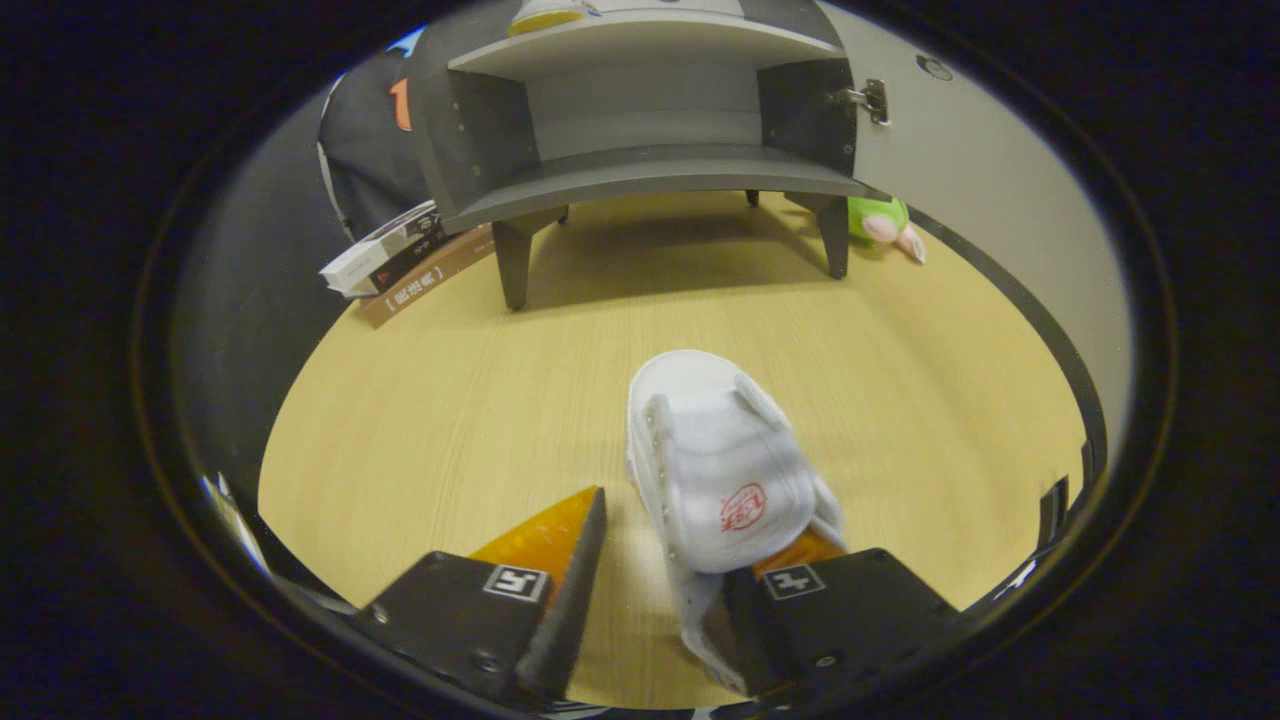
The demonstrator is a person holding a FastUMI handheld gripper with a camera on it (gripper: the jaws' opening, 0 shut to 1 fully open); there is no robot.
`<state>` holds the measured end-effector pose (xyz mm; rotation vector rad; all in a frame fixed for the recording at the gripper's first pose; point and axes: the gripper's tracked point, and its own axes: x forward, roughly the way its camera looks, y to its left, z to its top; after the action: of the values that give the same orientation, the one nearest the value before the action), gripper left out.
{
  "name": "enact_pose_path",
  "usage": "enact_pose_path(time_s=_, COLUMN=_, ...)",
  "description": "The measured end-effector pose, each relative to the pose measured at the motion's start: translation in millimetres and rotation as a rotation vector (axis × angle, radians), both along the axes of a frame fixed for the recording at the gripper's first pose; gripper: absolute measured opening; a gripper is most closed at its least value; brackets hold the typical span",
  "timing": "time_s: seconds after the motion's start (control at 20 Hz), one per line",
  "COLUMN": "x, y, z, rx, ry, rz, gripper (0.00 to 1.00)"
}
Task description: Open the shoe cabinet door, grab the shoes and put them into the shoe cabinet, then close the shoe cabinet door.
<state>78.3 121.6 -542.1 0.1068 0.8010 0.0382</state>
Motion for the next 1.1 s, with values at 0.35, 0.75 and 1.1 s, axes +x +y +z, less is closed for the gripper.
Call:
enact_pose_path(time_s=0.35, x=0.9, y=5.8, z=10.1, rx=0.024, ry=-0.061, rz=0.071, gripper=0.10)
enact_pose_path(time_s=0.75, x=7.5, y=-10.9, z=120.1, rx=-0.016, ry=-0.241, rz=0.072, gripper=0.08)
enact_pose_path(time_s=1.1, x=38.1, y=-17.6, z=266.9, rx=-0.031, ry=-0.439, rz=0.057, gripper=0.08)
